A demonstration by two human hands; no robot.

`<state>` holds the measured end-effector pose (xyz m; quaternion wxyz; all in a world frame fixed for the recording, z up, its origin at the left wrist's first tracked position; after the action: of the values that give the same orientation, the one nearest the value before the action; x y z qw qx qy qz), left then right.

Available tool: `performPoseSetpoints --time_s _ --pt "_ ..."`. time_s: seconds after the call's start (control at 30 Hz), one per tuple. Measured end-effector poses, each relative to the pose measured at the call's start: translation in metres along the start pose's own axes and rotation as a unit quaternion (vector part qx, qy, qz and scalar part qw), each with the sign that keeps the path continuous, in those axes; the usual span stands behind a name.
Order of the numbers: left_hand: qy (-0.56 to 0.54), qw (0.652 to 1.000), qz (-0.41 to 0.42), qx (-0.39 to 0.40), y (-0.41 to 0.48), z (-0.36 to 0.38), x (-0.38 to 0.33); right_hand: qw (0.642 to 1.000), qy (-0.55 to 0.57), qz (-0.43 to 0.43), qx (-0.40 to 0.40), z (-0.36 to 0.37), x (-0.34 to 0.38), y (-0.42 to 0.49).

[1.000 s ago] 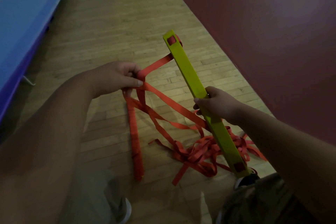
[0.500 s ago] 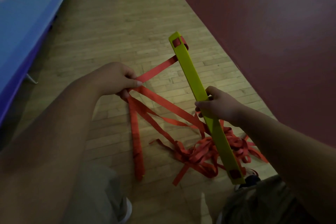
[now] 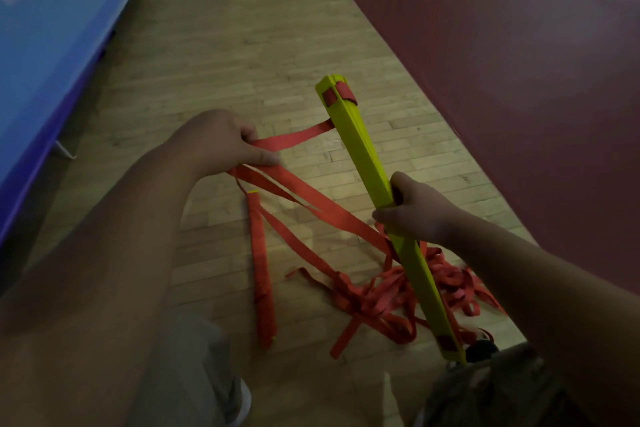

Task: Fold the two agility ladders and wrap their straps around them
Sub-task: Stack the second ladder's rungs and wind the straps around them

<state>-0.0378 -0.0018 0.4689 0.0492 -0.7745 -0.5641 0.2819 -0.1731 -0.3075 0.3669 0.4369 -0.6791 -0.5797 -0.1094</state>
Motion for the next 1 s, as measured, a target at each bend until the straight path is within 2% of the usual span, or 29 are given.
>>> performPoseSetpoints --time_s 0.17,0.53,0.63,0.83,1.0 --pt "-0.106 0.994 0.033 0.001 -0.006 -0.006 -0.003 0.999 -0.028 0.015 -0.006 0.003 -0.004 0.002" --pt "-0.167 0.98 0.091 -0.058 -0.003 -0.008 -0.009 0.998 -0.029 0.047 0.035 0.024 -0.008 0.01" --pt "-0.177 0.977 0.073 -0.096 -0.001 -0.008 -0.005 0.996 0.016 0.06 0.056 0.027 -0.01 0.01" --pt "-0.18 0.971 -0.009 -0.154 0.005 -0.011 0.021 0.972 0.199 0.038 0.117 0.028 -0.005 0.002" --pt "-0.184 0.964 -0.051 -0.184 0.004 -0.011 0.029 0.966 0.213 0.022 0.146 0.032 -0.001 0.002"
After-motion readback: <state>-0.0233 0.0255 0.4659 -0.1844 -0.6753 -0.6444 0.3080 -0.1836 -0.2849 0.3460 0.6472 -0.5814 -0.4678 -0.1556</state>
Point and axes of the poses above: each hand's wrist, its own y-axis towards the middle knuckle, its own z-axis out of the palm, x = y × z, the point moved 6 cm from there along y, towards the middle knuckle, and after that the axes turned 14 degrees about x, right-handed, at the moved point
